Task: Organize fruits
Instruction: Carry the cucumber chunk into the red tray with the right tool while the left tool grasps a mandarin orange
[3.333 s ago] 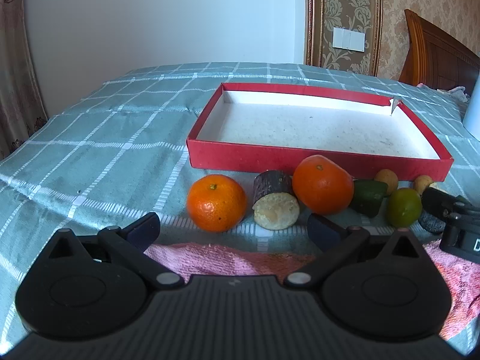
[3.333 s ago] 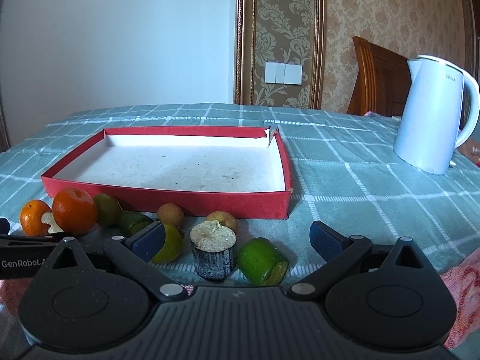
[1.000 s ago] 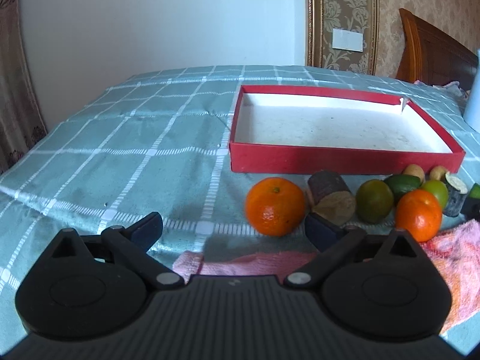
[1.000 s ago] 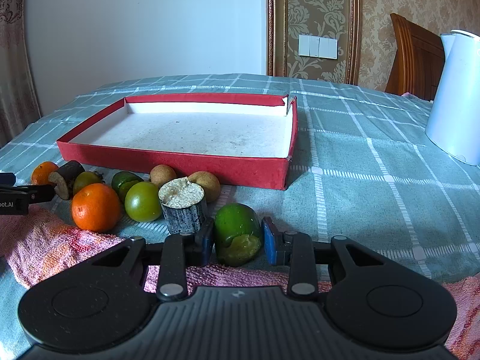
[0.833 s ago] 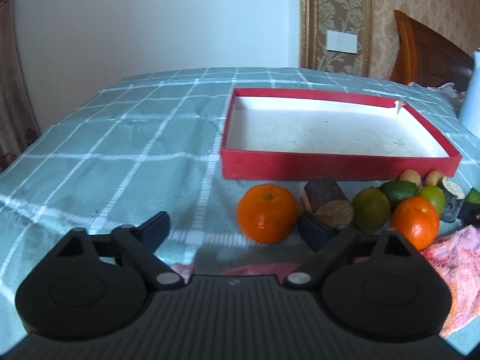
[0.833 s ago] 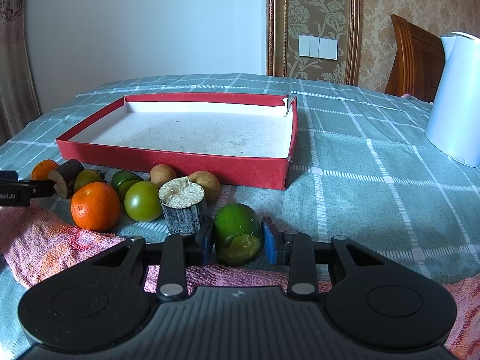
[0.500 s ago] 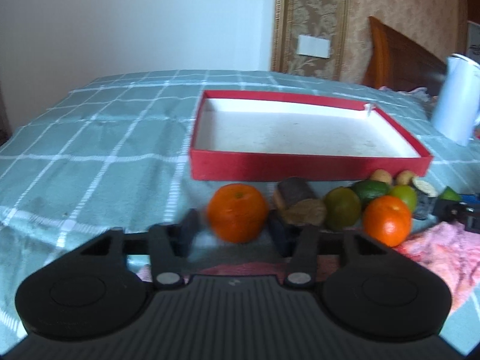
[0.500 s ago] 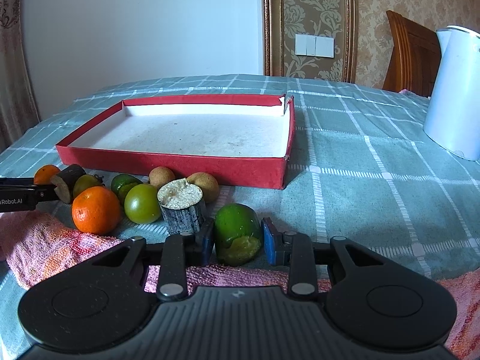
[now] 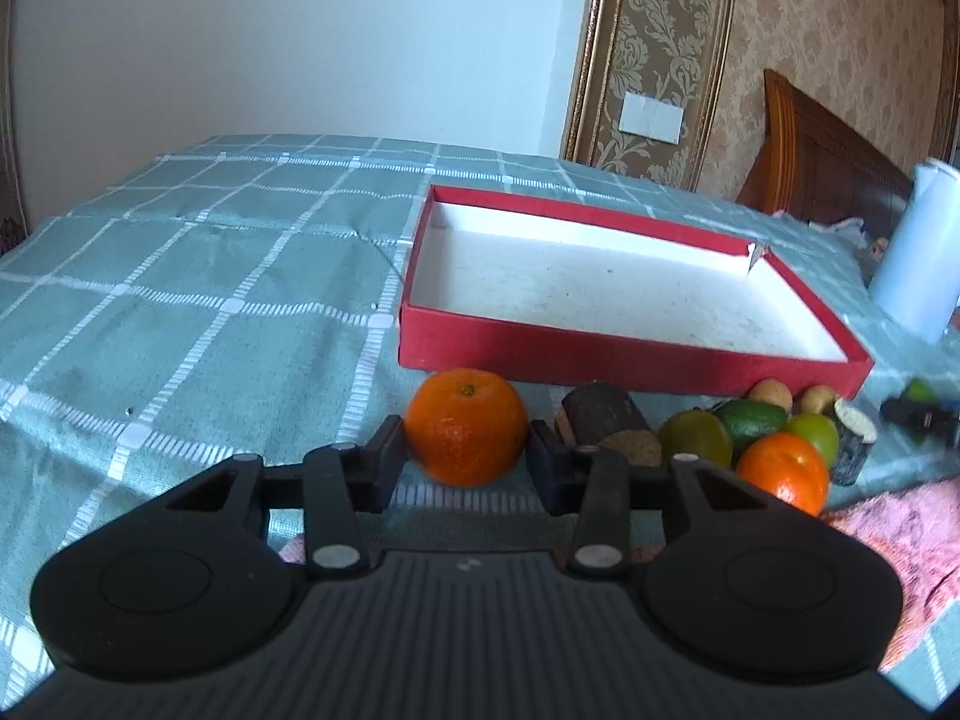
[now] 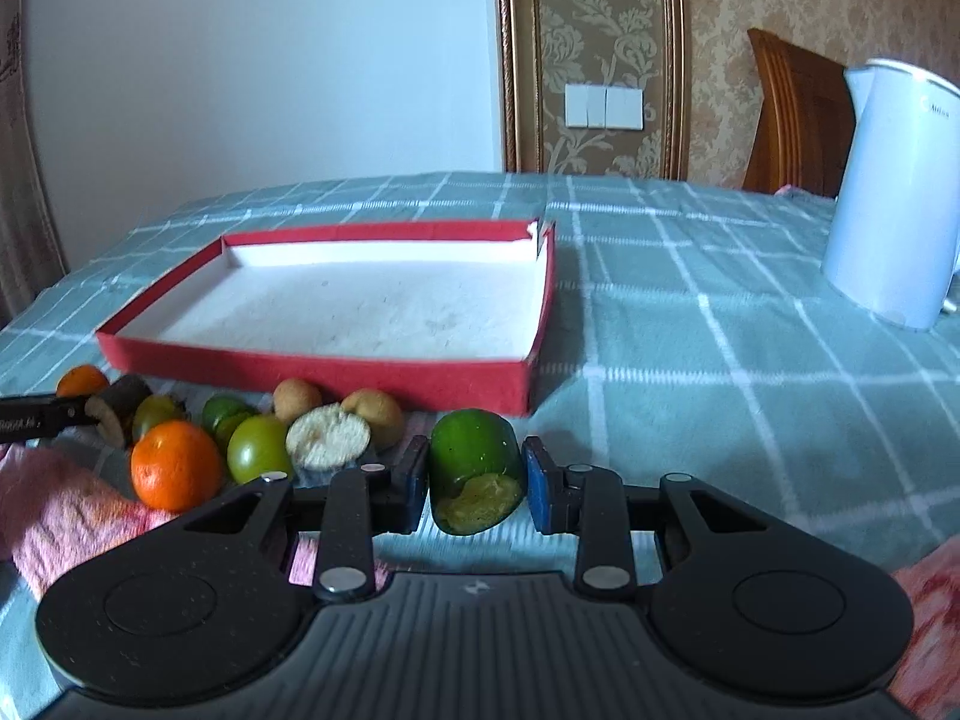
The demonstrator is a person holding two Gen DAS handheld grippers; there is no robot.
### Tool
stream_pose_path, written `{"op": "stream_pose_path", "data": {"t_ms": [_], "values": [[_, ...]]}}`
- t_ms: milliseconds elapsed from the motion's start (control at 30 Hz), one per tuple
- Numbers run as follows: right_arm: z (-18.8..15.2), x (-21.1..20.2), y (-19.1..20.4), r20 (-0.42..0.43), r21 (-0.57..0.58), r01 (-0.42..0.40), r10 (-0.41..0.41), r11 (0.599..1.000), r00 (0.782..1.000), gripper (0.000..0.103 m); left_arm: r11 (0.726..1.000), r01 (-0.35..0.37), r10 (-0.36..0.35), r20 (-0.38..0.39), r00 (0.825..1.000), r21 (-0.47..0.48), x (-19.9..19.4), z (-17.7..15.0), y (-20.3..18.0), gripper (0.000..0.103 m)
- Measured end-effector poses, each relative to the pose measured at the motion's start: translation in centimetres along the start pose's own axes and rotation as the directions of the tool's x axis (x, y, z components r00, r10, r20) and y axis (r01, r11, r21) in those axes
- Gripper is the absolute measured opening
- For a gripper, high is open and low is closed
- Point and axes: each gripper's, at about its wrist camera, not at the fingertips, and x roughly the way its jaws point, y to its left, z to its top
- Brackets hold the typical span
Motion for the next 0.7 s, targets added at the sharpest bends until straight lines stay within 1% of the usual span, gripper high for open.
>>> {"op": "stream_pose_path", "data": {"t_ms": [67, 200, 367, 467, 600, 700], "values": [[0.8, 0.1, 0.0, 0.014, -0.002, 0.003, -0.003, 1.0, 1.0, 0.032, 1.0, -0.012, 0.012, 0.002, 1.0, 0.023, -0.1, -0.2, -0.3, 0.04], [2.7, 0.8, 0.7, 0.045, -0.034, 0.01, -0.008, 0.999, 0.999, 0.032, 1.0, -0.001, 0.001, 0.005, 1.0, 0.008, -0.1, -0.2, 0.0, 0.04], [5.4, 3.3, 2.0, 0.066, -0.089, 0.013, -0.007, 0.996, 0.998, 0.032, 1.0, -0.006, 0.006, 0.007, 1.0, 0.023, -0.1, -0.3, -0.2, 0.04], [6.7, 5.7, 2.4, 0.044, -0.098, 0.005, -0.001, 0.995, 0.999, 0.032, 1.0, -0.004, 0.004, 0.007, 1.0, 0.02, -0.1, -0.3, -0.2, 0.04], [7.9, 9.4, 2.9, -0.008, -0.123, -0.002, 0.001, 0.992, 1.0, 0.032, 1.0, -0.004, 0.004, 0.007, 1.0, 0.02, -0.2, -0.4, -0.2, 0.04], [8.2, 12.1, 3.0, -0.057, -0.121, -0.001, -0.006, 0.993, 0.998, 0.032, 1.0, -0.004, 0.004, 0.007, 1.0, 0.02, -0.2, -0.4, -0.2, 0.04]]}}
